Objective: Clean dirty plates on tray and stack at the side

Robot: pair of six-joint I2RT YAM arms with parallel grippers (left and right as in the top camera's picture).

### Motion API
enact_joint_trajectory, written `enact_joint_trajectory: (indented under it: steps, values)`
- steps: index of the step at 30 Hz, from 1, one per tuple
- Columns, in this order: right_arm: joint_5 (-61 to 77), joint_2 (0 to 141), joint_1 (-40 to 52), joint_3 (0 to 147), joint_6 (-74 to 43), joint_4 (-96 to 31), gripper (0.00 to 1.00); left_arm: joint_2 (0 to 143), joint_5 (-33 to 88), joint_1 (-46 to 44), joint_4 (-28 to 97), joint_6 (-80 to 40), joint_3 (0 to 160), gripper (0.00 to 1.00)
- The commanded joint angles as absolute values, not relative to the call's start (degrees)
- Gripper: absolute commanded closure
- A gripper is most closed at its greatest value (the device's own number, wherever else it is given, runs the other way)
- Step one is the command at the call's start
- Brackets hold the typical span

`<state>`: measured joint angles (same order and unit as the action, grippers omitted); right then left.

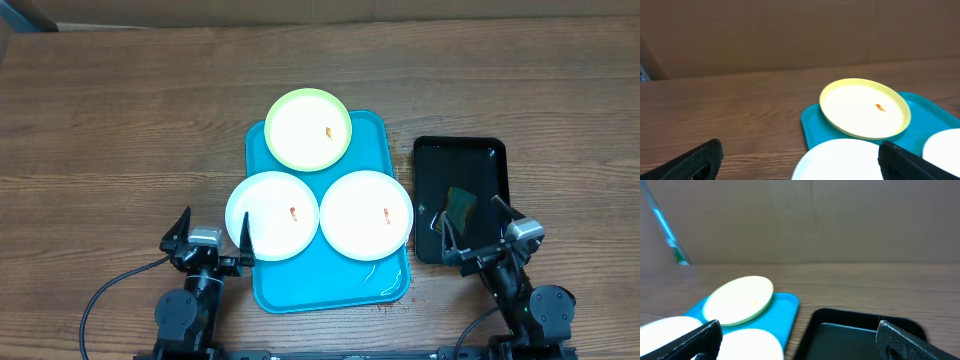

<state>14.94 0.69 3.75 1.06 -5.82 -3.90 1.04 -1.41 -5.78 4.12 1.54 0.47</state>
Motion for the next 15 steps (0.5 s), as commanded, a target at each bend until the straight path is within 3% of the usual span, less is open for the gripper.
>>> enact_joint_trajectory:
  steps: [1,8,15]
  values:
    - [18.33,0.4,3.57,0.47,-12.69,-3.31,0.0,1.02,-3.42,-5.65,3.16,2.66,0.27,0.0]
    - [18.37,0.51,3.57,3.42,-14.0,-2.04,0.0,1.02,17.21,-5.67,-1.54,-3.66,0.27,0.0]
    - [18.33,7.25,3.57,19.46,-13.63,-14.0,0.0,1.02,20.84,-5.67,-17.91,-9.91,2.22,0.0]
